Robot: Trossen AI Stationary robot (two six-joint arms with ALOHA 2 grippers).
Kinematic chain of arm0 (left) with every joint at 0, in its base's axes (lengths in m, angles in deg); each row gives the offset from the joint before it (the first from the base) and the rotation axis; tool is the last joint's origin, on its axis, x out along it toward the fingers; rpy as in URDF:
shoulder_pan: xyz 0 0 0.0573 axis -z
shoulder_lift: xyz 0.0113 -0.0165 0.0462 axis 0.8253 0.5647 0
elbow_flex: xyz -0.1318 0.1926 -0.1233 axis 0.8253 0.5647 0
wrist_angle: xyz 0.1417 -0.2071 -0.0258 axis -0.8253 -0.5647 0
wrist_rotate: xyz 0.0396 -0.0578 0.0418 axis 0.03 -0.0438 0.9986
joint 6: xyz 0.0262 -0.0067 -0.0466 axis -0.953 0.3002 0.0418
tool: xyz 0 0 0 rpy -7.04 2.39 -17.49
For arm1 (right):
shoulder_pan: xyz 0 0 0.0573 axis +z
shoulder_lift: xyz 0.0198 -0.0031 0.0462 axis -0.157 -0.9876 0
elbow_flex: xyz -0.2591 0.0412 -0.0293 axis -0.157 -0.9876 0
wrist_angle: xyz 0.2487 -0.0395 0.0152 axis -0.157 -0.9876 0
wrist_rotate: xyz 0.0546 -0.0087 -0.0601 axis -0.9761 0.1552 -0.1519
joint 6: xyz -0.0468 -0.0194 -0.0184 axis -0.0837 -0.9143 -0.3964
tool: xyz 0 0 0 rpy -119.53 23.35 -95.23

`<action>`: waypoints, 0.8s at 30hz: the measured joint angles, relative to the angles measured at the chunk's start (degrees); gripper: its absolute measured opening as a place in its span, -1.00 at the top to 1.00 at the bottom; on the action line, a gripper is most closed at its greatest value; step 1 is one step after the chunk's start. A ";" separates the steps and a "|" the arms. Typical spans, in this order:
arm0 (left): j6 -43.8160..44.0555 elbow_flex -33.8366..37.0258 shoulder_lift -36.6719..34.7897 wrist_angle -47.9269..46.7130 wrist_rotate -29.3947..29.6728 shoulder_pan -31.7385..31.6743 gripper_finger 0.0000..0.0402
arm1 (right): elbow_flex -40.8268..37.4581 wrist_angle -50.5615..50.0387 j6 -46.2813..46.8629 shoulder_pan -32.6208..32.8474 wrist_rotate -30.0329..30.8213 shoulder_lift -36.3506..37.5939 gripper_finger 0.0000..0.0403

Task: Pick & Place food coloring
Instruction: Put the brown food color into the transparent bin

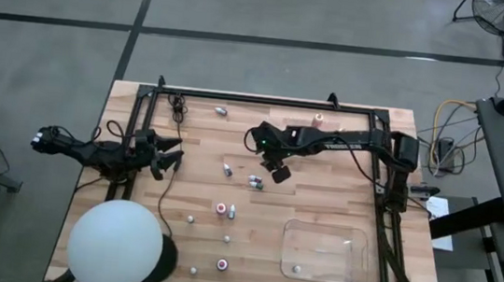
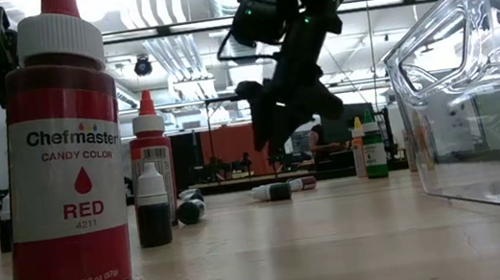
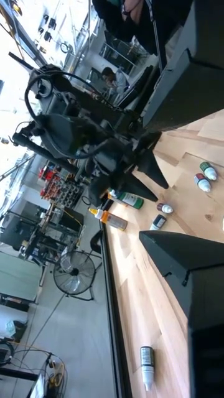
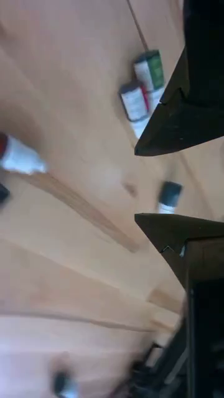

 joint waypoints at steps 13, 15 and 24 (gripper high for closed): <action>-0.01 0.00 -0.02 -0.02 0.00 0.00 -0.22 | 0.01 -9.33 -0.49 0.46 4.05 -2.26 0.25; -0.02 0.00 -0.01 -0.03 0.00 0.00 -0.22 | 0.13 -7.93 -0.58 0.42 4.39 -2.37 0.25; -0.02 0.00 -0.01 -0.04 0.00 -0.02 -0.22 | 0.38 -5.03 2.65 0.35 4.67 -4.59 0.25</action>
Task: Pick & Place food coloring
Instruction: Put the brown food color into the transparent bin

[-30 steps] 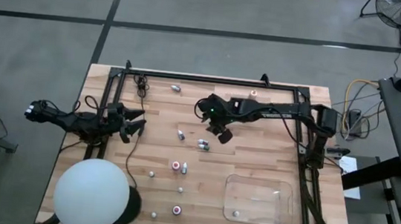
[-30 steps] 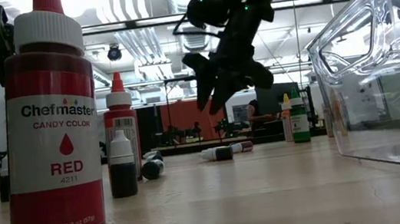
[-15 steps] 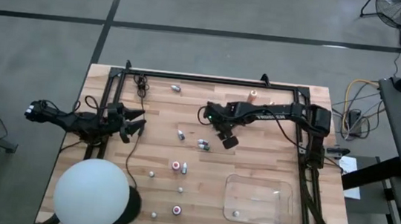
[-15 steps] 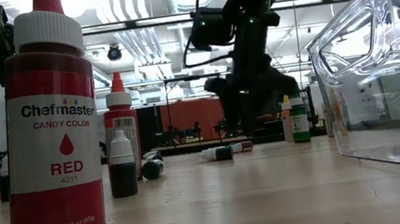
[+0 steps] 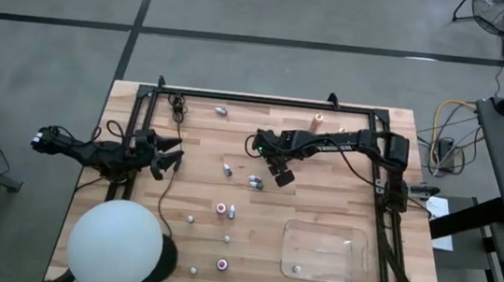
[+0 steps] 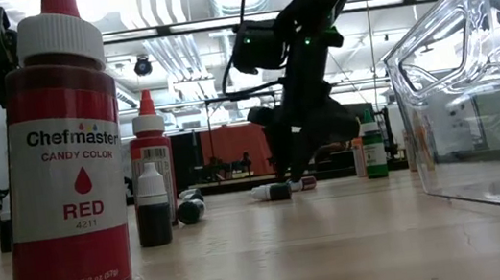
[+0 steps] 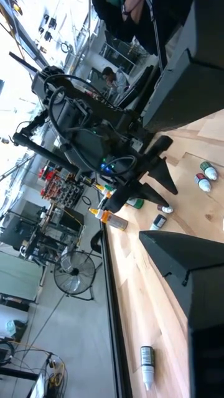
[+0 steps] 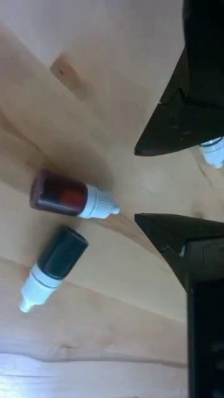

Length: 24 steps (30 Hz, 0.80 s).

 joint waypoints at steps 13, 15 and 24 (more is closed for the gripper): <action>0.00 0.00 0.01 0.00 0.00 -0.01 -0.22 | 0.70 -2.37 0.61 -0.78 3.19 -0.91 0.25; 0.00 0.00 0.01 0.00 0.00 0.02 -0.22 | 0.70 -2.88 0.61 -0.94 3.24 -0.91 0.26; 0.02 0.00 0.01 0.00 0.00 0.02 -0.22 | 0.69 -3.02 0.61 -1.43 3.25 -0.95 0.33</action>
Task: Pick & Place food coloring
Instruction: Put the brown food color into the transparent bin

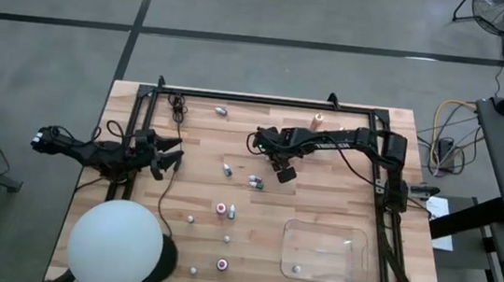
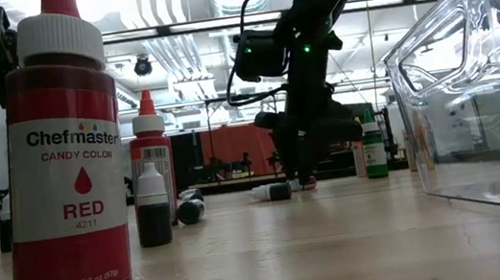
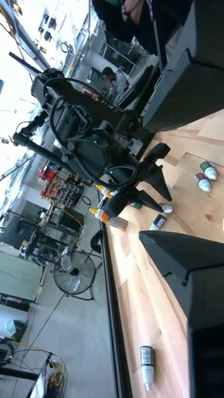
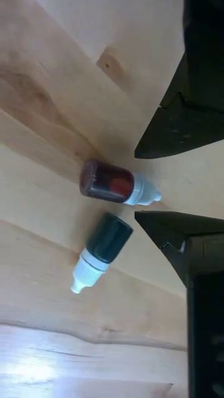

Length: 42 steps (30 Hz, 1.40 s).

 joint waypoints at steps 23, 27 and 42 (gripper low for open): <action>0.00 0.00 -0.02 0.02 0.03 0.00 -0.22 | 1.91 1.70 -0.62 -0.69 -1.09 -3.43 0.37; 0.00 0.00 0.00 0.04 0.30 -0.02 -0.22 | 2.84 0.68 -1.30 -0.71 -1.09 -3.74 0.36; 0.00 0.00 0.00 0.05 0.37 0.00 -0.22 | 2.73 -0.51 -0.74 -0.71 -1.97 -3.74 0.39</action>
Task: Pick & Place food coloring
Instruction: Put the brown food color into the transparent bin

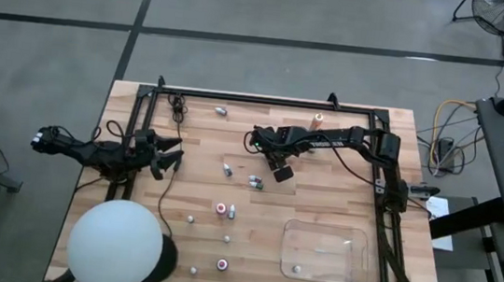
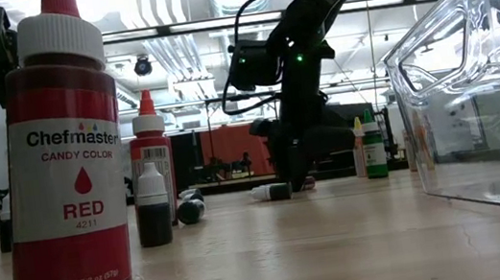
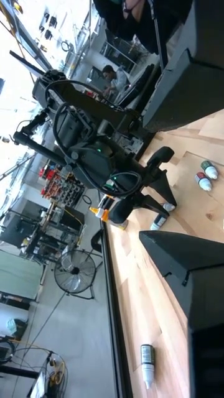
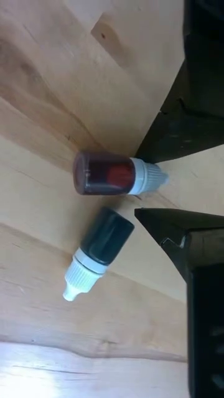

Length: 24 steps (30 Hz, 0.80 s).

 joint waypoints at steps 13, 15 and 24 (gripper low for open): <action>0.00 0.00 -0.01 0.01 0.02 0.00 -0.22 | 0.26 -2.77 -0.98 0.00 -0.70 -0.02 0.48; 0.00 0.00 0.00 0.01 0.02 0.00 -0.22 | 0.26 -2.81 -1.34 0.00 -0.74 -0.02 0.50; 0.00 0.00 0.00 0.03 0.04 0.00 -0.22 | 0.22 -2.98 -3.00 0.04 -0.43 -0.07 0.68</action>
